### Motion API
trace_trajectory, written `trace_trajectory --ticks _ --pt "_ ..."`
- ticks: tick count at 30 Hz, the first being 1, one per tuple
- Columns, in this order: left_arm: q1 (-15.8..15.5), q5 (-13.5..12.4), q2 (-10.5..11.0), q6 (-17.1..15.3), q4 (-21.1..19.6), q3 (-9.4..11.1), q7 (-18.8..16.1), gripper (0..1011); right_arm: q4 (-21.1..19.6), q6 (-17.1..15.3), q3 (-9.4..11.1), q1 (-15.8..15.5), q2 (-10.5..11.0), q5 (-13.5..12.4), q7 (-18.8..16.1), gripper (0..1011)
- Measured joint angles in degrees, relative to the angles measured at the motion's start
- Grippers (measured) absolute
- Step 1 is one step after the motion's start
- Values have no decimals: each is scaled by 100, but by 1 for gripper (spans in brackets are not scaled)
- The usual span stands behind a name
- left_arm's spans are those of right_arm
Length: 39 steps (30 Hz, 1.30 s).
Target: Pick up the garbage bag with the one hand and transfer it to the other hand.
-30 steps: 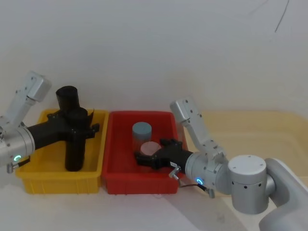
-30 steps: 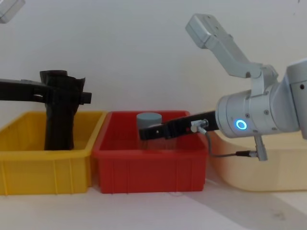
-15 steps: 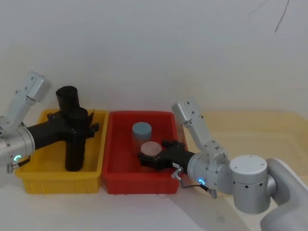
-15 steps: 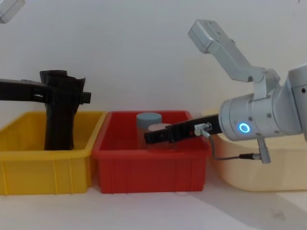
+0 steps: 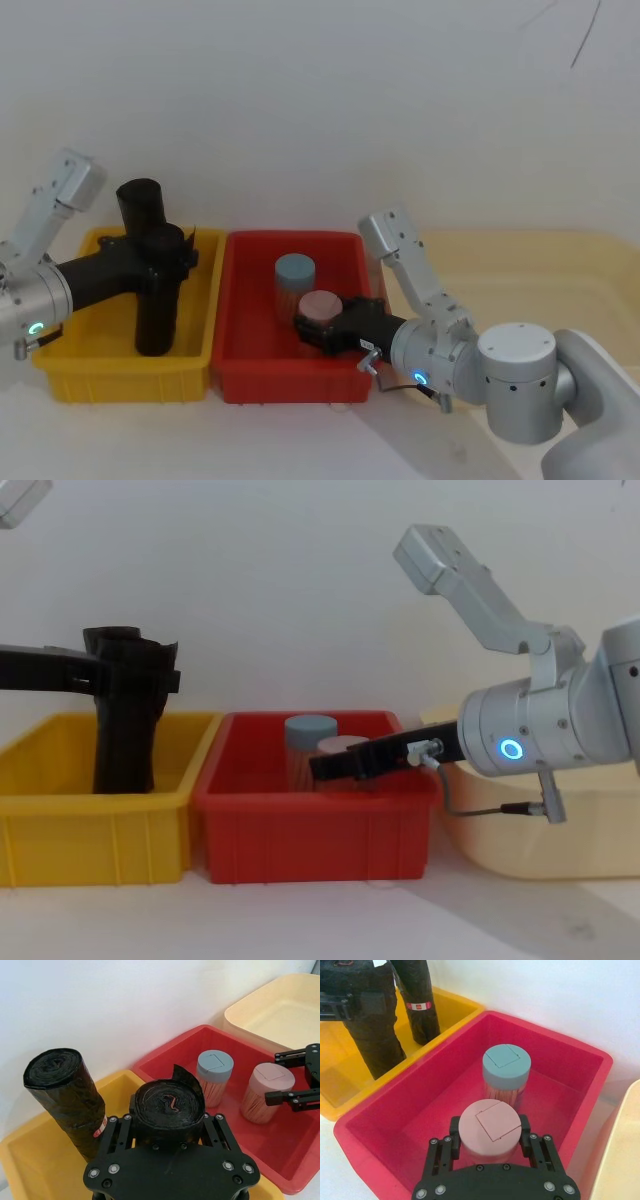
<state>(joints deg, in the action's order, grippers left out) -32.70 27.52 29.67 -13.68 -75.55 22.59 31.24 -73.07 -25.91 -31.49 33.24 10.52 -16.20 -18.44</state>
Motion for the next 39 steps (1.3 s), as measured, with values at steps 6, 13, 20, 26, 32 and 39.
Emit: trace_trajectory --ticks 6,13,20,26,32,39 --pt "0 0 0 0 0 0 0 522 9 0 5 3 0 4 -6 650" --pt "0 0 2 0 -2 1 -3 522 3 -1 12 2 1 9 -14 650" --pt "-31 -65 2 14 -83 36 -101 522 -162 75 94 -19 25 6 -28 651" --pt "-129 -111 -30 96 -186 49 -139 522 -455 187 250 -56 82 -21 -17 650" --pt "-353 -120 -113 237 -266 77 -90 522 -829 310 472 -108 174 -31 80 650" --pt "-762 -102 -311 451 -183 164 121 521 -1235 403 754 -177 308 14 278 651"
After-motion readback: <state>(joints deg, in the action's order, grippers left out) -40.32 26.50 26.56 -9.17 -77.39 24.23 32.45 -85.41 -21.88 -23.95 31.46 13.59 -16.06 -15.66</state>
